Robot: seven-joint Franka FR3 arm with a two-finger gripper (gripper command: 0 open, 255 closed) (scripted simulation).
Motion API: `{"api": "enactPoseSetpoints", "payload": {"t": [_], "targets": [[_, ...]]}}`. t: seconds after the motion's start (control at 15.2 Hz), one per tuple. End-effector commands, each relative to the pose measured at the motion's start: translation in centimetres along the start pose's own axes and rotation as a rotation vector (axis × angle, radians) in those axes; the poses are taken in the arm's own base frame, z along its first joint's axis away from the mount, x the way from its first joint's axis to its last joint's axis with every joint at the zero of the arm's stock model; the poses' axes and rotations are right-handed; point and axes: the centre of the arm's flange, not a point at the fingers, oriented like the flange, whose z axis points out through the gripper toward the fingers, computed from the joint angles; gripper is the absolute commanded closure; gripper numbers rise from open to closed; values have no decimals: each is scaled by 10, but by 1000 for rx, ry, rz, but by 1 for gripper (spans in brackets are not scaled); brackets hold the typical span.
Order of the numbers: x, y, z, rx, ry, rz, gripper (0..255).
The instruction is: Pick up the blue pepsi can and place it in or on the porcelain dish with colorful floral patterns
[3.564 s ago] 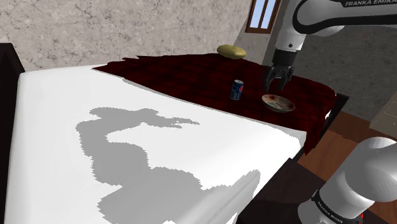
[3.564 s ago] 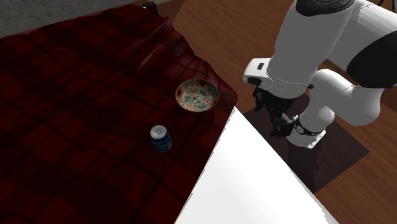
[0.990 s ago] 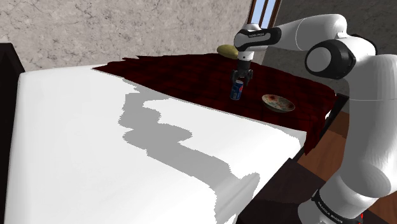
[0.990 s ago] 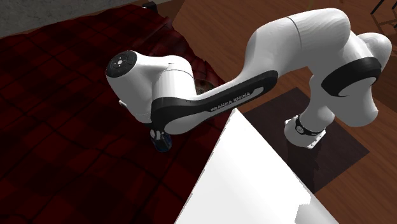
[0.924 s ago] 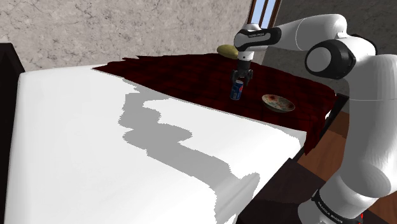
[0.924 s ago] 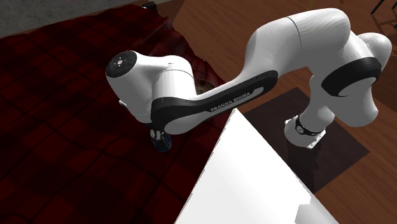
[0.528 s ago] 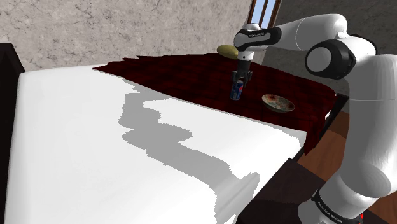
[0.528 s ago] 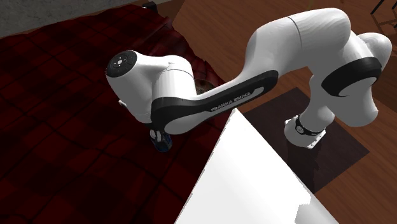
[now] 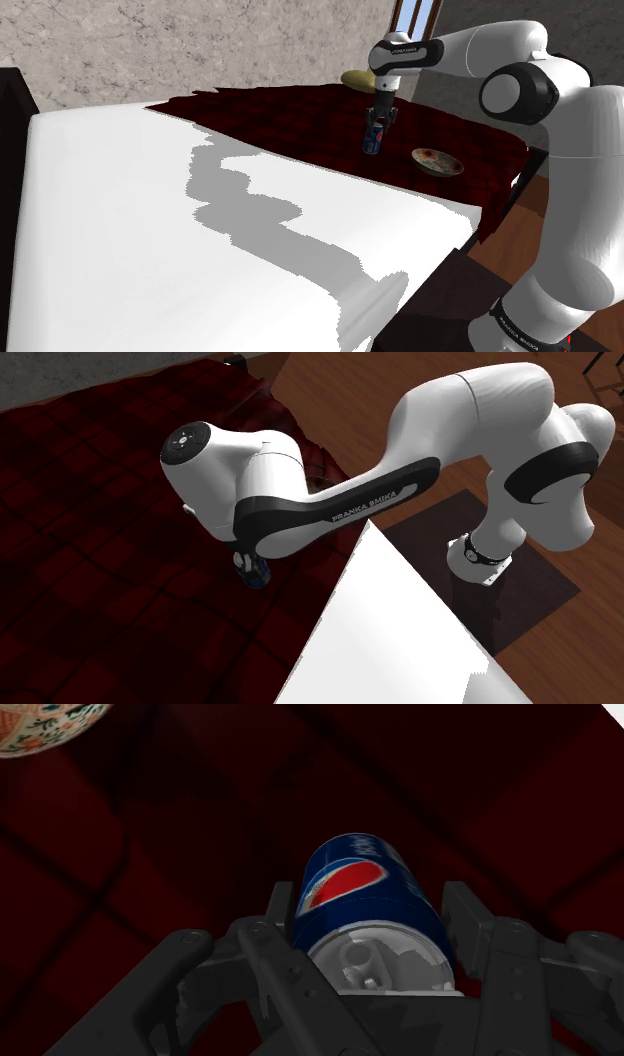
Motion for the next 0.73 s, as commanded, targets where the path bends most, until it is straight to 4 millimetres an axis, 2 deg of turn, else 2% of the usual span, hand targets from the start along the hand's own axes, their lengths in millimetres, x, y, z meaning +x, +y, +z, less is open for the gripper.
{"api": "enactPoseSetpoints", "payload": {"t": [0.0,0.66], "targets": [[-2,0,-11,0,0,0,255],[-7,1,-64,0,0,0,255]]}}
